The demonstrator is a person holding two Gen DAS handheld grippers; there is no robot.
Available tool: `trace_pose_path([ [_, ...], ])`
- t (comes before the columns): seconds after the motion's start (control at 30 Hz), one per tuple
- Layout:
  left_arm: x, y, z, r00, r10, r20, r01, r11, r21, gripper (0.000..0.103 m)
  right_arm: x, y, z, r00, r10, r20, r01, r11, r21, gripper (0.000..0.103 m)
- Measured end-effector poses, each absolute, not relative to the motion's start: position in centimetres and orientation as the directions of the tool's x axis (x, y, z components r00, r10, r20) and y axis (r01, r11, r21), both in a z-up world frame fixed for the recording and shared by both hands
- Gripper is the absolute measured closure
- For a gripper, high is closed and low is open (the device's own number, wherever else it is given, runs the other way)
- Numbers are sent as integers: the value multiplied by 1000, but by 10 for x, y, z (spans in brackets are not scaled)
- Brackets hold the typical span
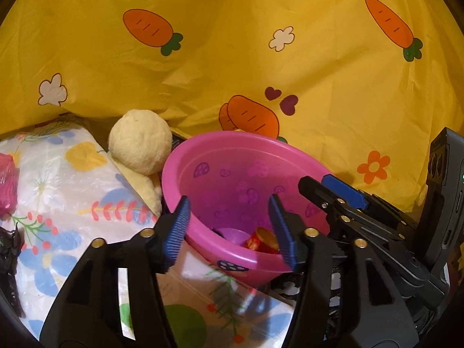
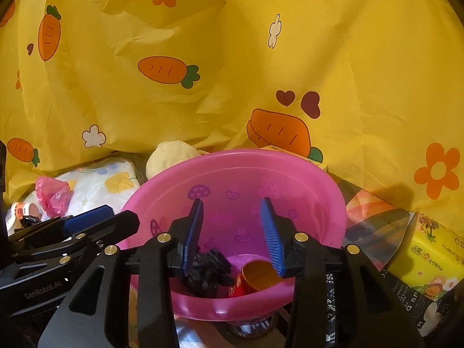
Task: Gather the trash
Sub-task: 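Open both tools to drop the bag and cup into the pink bucket, then move both tools back toward the remaining trash on the table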
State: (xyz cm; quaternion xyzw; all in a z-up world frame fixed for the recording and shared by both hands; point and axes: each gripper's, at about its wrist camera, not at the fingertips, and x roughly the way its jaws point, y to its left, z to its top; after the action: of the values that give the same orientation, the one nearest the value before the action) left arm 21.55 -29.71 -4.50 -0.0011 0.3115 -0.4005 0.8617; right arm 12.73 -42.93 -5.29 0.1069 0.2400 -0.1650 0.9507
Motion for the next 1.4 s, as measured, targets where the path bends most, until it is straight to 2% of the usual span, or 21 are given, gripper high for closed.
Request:
trace_pose_path([
  [0.1, 217, -288, -43, 530, -665, -526, 654, 716, -245, 24, 125, -429, -52, 827, -272, -492, 376, 918, 124, 46],
  [0.2, 214, -279, -38, 577, -635, -514, 627, 748, -220, 16, 122, -424, -50, 831, -280, -480, 378, 918, 119, 35],
  [0.43, 202, -257, -31, 616, -607, -503, 594, 776, -210, 10, 112, -414, -42, 835, -300, -462, 391, 914, 113, 18],
  [0.9, 138, -200, -16, 763, -459, -455, 452, 882, -132, 9, 65, -371, -35, 840, -330, -431, 393, 917, 64, 12],
  [1.1, 109, -167, -15, 805, -394, -443, 378, 917, -129, 9, 41, -352, -39, 856, -296, -425, 361, 929, 79, 10],
  [1.4, 79, -110, -20, 871, -233, -432, 222, 972, -77, 9, 23, -305, -45, 887, -212, -411, 272, 958, 93, 10],
])
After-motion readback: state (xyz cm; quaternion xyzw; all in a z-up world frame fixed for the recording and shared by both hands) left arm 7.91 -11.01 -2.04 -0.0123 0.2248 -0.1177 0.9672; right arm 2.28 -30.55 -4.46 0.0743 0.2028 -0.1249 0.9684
